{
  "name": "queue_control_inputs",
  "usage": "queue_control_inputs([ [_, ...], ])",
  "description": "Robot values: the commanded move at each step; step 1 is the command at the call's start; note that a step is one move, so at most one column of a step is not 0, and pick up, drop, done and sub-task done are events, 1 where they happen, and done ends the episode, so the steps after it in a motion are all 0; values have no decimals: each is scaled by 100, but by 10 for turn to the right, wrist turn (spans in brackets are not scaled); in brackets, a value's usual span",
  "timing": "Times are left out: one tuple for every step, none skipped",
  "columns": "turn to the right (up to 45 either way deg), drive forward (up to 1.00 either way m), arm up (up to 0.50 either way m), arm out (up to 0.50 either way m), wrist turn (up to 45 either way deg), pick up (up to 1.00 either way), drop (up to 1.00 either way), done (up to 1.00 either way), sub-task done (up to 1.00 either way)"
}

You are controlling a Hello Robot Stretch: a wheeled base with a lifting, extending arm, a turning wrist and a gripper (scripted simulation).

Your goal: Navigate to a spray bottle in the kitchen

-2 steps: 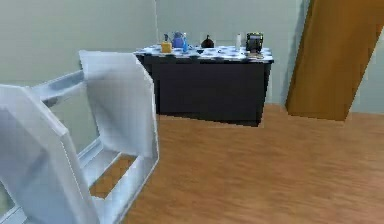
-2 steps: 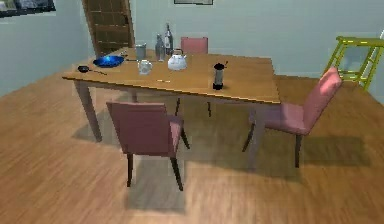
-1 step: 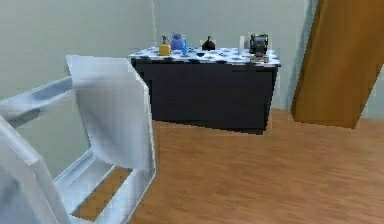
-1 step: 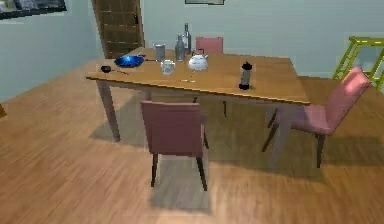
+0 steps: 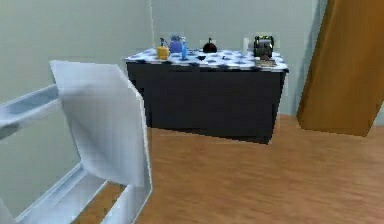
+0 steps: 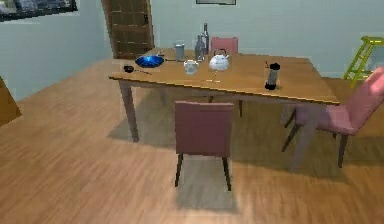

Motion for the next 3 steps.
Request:
queue_control_inputs([
  [150, 0, 0, 0, 0, 0, 0, 0, 0],
  [0, 100, 0, 0, 0, 0, 0, 0, 0],
  [60, 0, 0, 0, 0, 0, 0, 0, 0],
])
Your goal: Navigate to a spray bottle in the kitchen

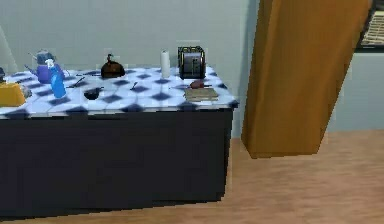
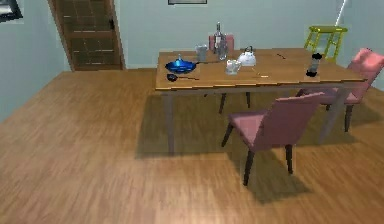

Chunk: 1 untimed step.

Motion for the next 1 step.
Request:
queue_control_inputs([
  [0, 55, 0, 0, 0, 0, 0, 0, 0],
])
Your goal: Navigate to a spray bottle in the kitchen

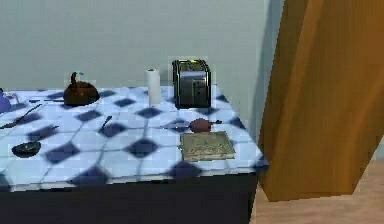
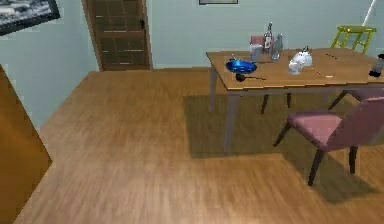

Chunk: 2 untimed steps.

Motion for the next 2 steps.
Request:
queue_control_inputs([
  [-450, 0, 0, 0, 0, 0, 0, 0, 0],
  [0, 0, 0, 0, 0, 0, 0, 100, 0],
])
